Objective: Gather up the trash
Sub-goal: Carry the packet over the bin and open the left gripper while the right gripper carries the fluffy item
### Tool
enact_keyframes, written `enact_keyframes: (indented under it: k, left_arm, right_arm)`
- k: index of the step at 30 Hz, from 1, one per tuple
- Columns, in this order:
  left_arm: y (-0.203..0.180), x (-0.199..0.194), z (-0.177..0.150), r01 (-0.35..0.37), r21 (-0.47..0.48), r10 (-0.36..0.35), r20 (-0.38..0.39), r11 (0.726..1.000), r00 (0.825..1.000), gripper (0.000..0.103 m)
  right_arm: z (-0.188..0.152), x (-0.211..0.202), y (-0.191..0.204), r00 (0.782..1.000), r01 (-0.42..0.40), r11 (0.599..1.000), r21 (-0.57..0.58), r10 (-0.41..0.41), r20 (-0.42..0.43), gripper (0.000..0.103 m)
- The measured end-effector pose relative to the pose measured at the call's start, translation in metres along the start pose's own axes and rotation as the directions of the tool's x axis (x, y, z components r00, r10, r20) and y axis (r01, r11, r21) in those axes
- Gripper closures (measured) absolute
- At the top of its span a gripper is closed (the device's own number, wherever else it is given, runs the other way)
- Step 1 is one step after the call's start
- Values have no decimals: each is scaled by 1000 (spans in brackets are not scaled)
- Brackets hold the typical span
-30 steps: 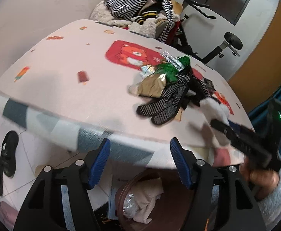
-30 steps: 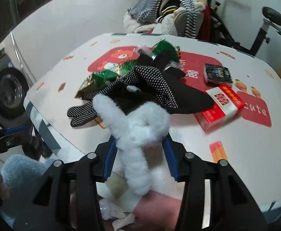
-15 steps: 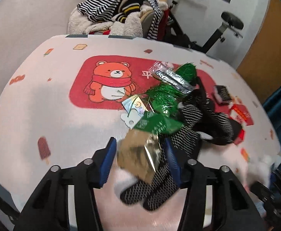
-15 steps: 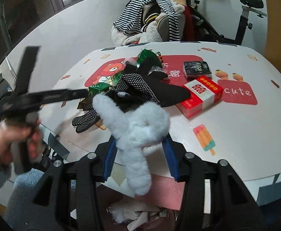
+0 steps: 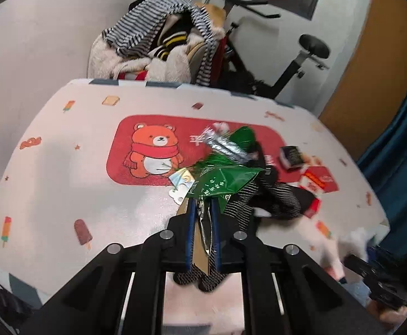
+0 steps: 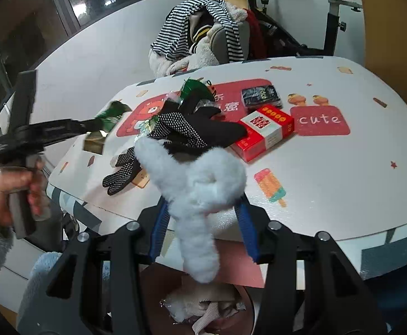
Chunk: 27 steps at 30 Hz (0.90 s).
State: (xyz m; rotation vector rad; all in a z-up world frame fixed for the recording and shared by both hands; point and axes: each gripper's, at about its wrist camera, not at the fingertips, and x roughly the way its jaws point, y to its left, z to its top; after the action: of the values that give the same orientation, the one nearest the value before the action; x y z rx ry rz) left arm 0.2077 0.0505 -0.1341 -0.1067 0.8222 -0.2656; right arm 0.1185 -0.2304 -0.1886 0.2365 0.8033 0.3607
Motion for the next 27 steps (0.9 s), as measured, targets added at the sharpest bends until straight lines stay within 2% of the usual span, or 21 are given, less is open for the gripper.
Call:
enact_keyframes:
  k: [3,10,16,19,23,25,26,27]
  left_arm:
    - [-12,-23,-15,33,27,-33,4,999,999,92]
    - [-47,-56,-88,137,102,-132,-54,985,990,92]
    - [-68,-44,-152,196,128,-171,-182,972,968,92]
    - [-71,-33,-172,218,111,-188,-231,970,955,92]
    - [-77,-23,-189,229,132,-186,-278,964,943,92]
    - [-76,-21,-192,225,131,-182,-279,966,943,84]
    - [-76,-21,-190,223,129,-181,-275,966,944,65]
    - [-75,-22,-190,224,123,-185,-266,967,946,55]
  right_arm:
    - [-1,-11,1,1000,-2,1000,2,2,21,55]
    - [-9,-36,3,999,3,1000,-9,-2,52,55]
    - [-22,-48,6,999,10,999,-33,-8,50,55]
    - [-30,-50,8,999,13,999,-37,-12,38,55]
    - [-41,-50,6,1000,25,998,-53,-24,16,55]
    - [-46,-51,4,1000,30,998,-46,-29,7,55]
    - [-48,-52,2,1000,30,999,-38,-29,5,55]
    - [-49,-53,1,1000,29,999,-31,-29,5,55]
